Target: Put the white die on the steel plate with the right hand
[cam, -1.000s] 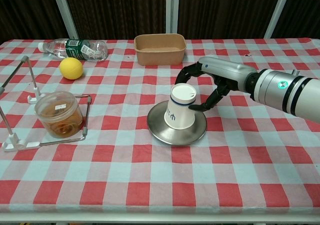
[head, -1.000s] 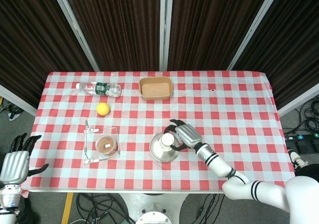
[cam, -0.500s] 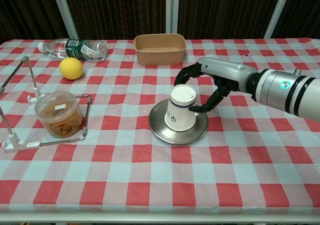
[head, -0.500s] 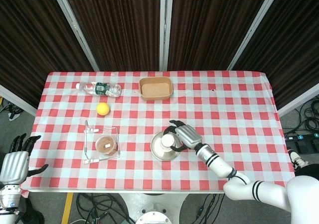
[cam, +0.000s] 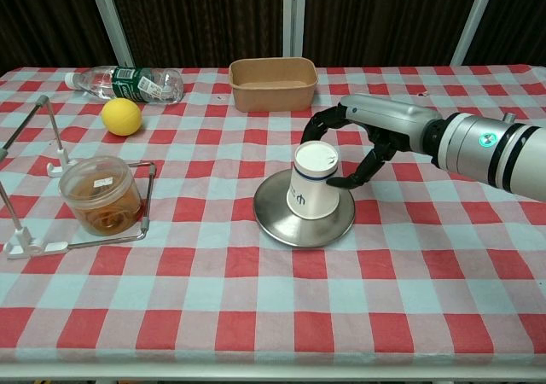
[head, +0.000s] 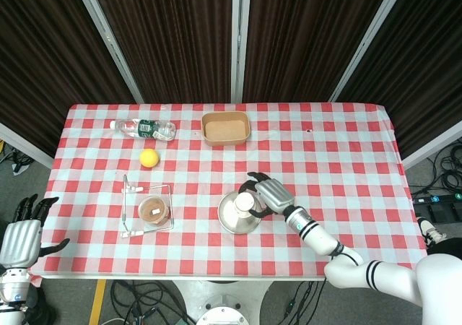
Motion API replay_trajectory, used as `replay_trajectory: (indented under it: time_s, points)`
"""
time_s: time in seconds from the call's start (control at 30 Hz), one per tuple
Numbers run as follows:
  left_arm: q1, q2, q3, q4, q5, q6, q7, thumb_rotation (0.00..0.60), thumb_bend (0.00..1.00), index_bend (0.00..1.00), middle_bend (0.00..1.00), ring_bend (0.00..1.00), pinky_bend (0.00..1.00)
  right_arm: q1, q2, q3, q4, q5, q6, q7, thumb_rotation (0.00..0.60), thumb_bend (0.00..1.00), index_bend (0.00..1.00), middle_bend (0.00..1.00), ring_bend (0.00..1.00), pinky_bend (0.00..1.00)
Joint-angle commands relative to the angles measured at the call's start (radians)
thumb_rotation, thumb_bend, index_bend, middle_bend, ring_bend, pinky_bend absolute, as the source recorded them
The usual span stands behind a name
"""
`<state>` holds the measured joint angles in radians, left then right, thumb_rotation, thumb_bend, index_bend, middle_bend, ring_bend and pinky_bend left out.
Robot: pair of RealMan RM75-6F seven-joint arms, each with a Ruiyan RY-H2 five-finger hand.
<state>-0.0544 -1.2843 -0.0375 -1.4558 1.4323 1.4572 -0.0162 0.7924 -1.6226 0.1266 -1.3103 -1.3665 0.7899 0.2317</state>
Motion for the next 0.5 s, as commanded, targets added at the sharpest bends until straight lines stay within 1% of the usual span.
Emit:
replay_trajectory:
  time_s: [0.03, 0.07, 0.13, 0.27, 0.33, 0.4, 0.5]
  points:
    - [-0.001, 0.0, 0.0, 0.0, 0.001, 0.0, 0.001, 0.6, 0.07, 0.16, 0.16, 0.02, 0.02, 0.005, 0.033, -0.035, -0.08, -0.067, -0.014, 0.04, 0.6, 0.31, 0.56, 0.29, 0.06, 0.09]
    - [-0.001, 0.0, 0.0, 0.0, 0.002, 0.001, 0.002, 0.6, 0.07, 0.16, 0.16, 0.02, 0.02, 0.007, 0.039, -0.04, -0.086, -0.077, -0.014, 0.042, 0.6, 0.31, 0.56, 0.29, 0.06, 0.09]
    - [-0.001, 0.001, -0.001, -0.001, 0.005, 0.003, 0.002, 0.6, 0.07, 0.16, 0.16, 0.02, 0.02, 0.007, 0.034, -0.035, -0.07, -0.073, -0.005, 0.032, 0.6, 0.31, 0.55, 0.29, 0.06, 0.09]
    - [0.001, 0.002, -0.001, -0.002, 0.004, 0.004, 0.001, 0.6, 0.07, 0.16, 0.16, 0.02, 0.02, 0.006, -0.003, 0.01, 0.005, 0.003, -0.001, 0.012, 0.6, 0.31, 0.55, 0.29, 0.06, 0.09]
    - [0.002, 0.002, 0.0, -0.002, 0.003, 0.004, 0.0, 0.6, 0.07, 0.16, 0.16, 0.02, 0.02, 0.007, -0.011, 0.02, 0.02, 0.022, -0.007, 0.012, 0.6, 0.31, 0.55, 0.29, 0.06, 0.09]
    - [0.003, 0.001, 0.0, -0.002, 0.002, 0.003, -0.001, 0.6, 0.07, 0.16, 0.16, 0.02, 0.02, 0.008, -0.007, 0.014, 0.008, 0.01, -0.01, 0.024, 0.6, 0.31, 0.55, 0.29, 0.06, 0.09]
    - [0.003, 0.001, 0.0, -0.002, 0.0, 0.002, 0.001, 0.6, 0.07, 0.16, 0.16, 0.02, 0.02, 0.008, 0.017, -0.014, -0.044, -0.043, -0.01, 0.062, 0.6, 0.31, 0.55, 0.29, 0.06, 0.09]
